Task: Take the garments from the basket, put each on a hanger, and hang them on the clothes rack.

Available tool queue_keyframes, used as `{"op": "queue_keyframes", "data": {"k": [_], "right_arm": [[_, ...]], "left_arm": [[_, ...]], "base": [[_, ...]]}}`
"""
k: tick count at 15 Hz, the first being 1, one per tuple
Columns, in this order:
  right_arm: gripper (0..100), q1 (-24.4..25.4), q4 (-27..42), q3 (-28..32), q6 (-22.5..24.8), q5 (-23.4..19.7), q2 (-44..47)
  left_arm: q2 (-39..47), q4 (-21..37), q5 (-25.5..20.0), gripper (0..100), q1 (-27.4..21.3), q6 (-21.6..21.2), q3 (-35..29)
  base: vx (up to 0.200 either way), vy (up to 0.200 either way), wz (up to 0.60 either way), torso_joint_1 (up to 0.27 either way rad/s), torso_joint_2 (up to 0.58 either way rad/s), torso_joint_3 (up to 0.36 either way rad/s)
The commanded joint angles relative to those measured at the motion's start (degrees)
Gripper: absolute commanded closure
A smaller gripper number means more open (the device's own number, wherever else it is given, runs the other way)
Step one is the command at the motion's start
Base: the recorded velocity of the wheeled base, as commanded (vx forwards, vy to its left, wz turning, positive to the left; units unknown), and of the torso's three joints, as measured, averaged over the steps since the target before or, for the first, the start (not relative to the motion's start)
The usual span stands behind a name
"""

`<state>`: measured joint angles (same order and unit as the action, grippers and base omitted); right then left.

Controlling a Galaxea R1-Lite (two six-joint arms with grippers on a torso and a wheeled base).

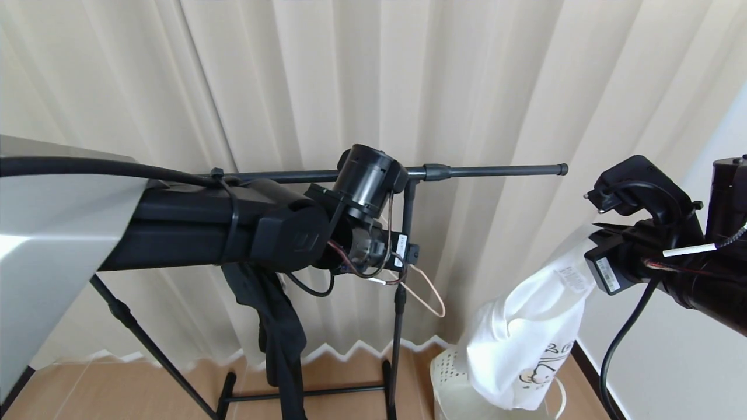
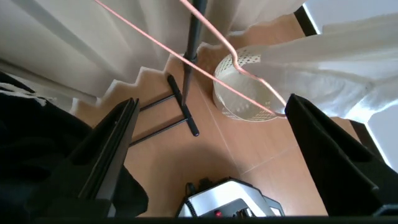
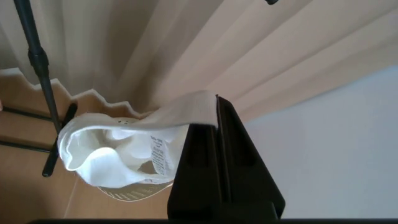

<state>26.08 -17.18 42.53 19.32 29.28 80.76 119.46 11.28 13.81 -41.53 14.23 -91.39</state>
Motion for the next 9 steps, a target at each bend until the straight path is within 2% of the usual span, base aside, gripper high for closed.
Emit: {"op": "queue_keyframes", "data": {"k": [1,4,9], "right_arm": [[100,-0.06,-0.05,0.01,0.10,-0.37,-0.08],[100,-0.15,-0.05,0.01,0.10,-0.45,0.18],[100,-0.06,-0.05,-0.08,0.10,-0.45,0.98]], "left_arm": [[6.05,0.15,0.07,0,0.14,1.15,-5.20],[9.92,-0.03,-0.01,0,0.93,1.42,-9.51],[12.20,0.06,0.25,0,2.25,2.91,-11.18]], "base": [[0.000,0.000,0.00,0.000,0.00,0.000],[0.000,0.000,0.00,0.000,0.00,0.000],[0.000,0.000,0.00,0.000,0.00,0.000]]}}
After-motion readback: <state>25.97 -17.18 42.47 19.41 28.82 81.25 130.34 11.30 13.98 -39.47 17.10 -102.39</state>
